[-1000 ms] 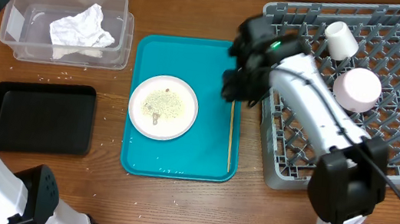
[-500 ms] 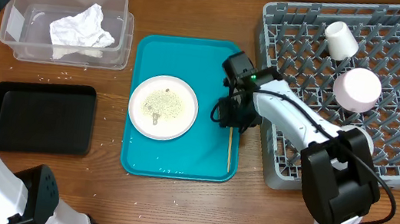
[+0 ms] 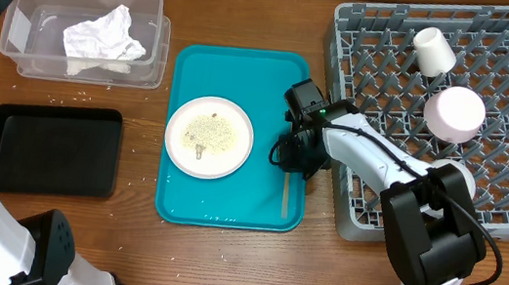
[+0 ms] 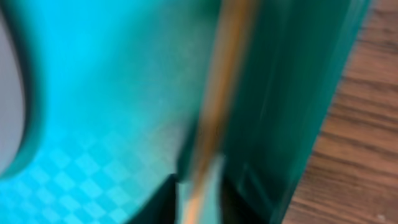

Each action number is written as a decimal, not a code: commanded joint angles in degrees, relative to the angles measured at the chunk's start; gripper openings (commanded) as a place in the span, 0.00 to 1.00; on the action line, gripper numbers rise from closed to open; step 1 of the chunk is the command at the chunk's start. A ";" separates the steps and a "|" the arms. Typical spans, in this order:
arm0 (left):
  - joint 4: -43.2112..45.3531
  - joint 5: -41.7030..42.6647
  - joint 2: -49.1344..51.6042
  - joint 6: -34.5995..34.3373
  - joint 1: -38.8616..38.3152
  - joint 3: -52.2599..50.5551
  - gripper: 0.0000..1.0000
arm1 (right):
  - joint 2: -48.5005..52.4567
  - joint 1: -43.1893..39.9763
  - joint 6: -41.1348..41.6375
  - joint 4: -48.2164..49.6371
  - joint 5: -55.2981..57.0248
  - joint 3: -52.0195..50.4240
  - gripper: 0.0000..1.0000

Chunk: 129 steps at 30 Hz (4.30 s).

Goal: Sort waste into correct bins and load items into the dishwasher
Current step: 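Return the right gripper to the tray and grasp the remaining chopstick, then place the chopstick in the rack and retract the right arm, then reach the left gripper to the rice plate and grasp its rim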

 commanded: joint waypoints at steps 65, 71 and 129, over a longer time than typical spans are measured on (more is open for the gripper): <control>1.25 2.89 -1.20 -8.00 -0.39 0.02 1.00 | -7.76 -49.75 -3.96 -45.03 7.65 60.85 1.00; 0.07 39.12 -1.18 -1.95 -2.84 -1.53 1.00 | -7.76 -50.25 -3.98 -45.00 7.63 60.85 1.00; 12.00 -3.61 42.32 -11.54 -54.73 -30.12 0.04 | -7.76 -50.25 -3.96 -45.03 7.63 60.85 1.00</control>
